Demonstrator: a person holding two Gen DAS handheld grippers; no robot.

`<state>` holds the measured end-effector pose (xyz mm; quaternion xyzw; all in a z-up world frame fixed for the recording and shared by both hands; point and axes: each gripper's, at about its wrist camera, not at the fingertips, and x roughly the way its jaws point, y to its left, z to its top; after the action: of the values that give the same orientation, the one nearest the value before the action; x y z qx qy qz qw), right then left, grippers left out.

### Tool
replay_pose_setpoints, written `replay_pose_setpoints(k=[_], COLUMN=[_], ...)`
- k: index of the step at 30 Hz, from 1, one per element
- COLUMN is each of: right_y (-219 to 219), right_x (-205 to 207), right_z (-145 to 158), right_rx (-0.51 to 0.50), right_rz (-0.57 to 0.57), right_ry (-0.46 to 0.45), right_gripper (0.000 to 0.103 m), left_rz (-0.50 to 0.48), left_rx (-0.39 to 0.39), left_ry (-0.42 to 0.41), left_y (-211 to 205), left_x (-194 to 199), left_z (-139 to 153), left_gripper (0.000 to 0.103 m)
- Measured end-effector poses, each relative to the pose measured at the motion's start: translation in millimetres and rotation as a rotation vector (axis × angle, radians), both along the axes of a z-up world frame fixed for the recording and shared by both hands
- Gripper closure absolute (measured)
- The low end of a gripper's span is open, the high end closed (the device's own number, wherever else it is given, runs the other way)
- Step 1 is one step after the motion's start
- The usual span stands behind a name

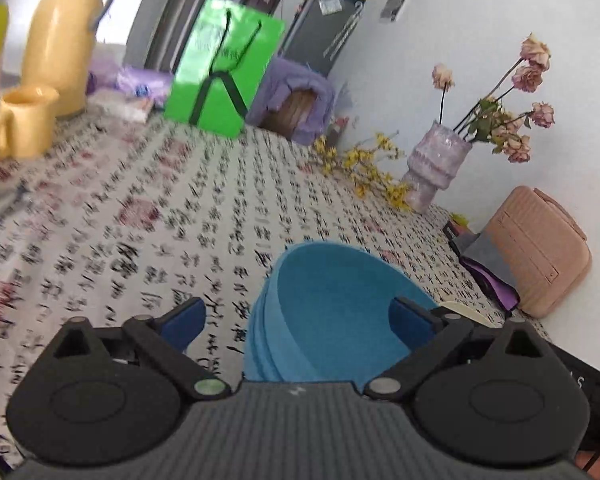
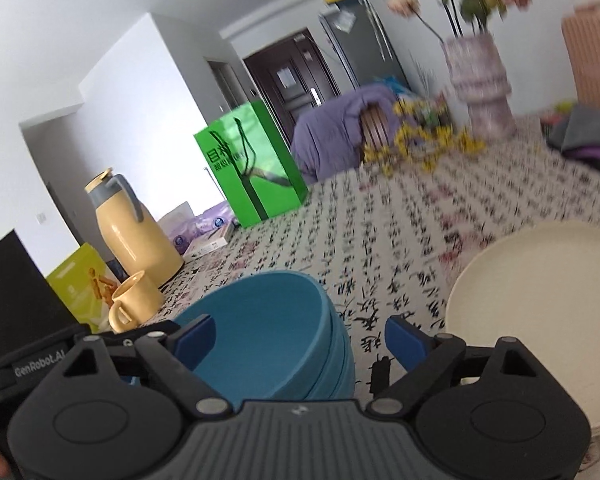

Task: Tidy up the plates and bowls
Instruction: 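Close both grippers on the bowl stack rim and lift it, then carry the blue bowl stack with both grippers over the cream plates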

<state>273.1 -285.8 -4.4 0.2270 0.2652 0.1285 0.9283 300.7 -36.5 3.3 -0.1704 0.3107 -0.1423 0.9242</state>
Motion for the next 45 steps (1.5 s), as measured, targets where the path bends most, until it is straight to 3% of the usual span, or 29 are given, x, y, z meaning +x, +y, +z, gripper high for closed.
replay_pose_setpoints(k=[5,7,11,12,15,17,18,19,33,45], right_y=[-3.2,-3.7,-5.9,-5.7,-3.3,0.0,2.0,2.6,10.4,8.5], right_x=[16.4,21.0,22.7,22.8,24.0,23.8,22.0,20.3,-19.3,-36.2], right_z=[-17.0,-25.5,-37.2,-39.1,-43.6,-46.0,-44.9,-45.0,-19.9,-7.0], right_rx=[0.021,0.033,0.110,0.120,0.131,0.117,0.086,0.071,0.100,0.121], right_rz=[0.014,0.022,0.073,0.078,0.092,0.087,0.071,0.065,0.105,0.154], right_ry=[0.054,0.087,0.120,0.126,0.156,0.185,0.182,0.178,0.094,0.070], right_gripper=[0.027,0.038,0.047,0.047,0.047,0.051,0.061,0.063,0.064,0.065], left_rz=[-0.006,0.002,-0.029,-0.045,-0.050,-0.049,-0.051,-0.045,0.012,0.061], left_rx=[-0.008,-0.026,-0.104,-0.121,-0.112,-0.118,-0.112,-0.102,-0.081,-0.066], left_ry=[0.103,0.144,0.178,0.182,0.178,0.165,0.152,0.139,0.020,-0.002], left_y=[-1.6,1.4,9.7,10.7,7.3,5.8,3.9,2.3,10.4,10.4], left_x=[20.4,26.9,28.1,27.7,24.2,19.8,16.7,14.1,-37.0,-66.0], left_z=[-23.4,-32.7,-45.4,-47.3,-49.4,-49.3,-47.6,-46.5,-14.9,1.3], left_gripper=[0.024,0.032,0.043,0.049,0.053,0.053,0.054,0.055,0.056,0.057])
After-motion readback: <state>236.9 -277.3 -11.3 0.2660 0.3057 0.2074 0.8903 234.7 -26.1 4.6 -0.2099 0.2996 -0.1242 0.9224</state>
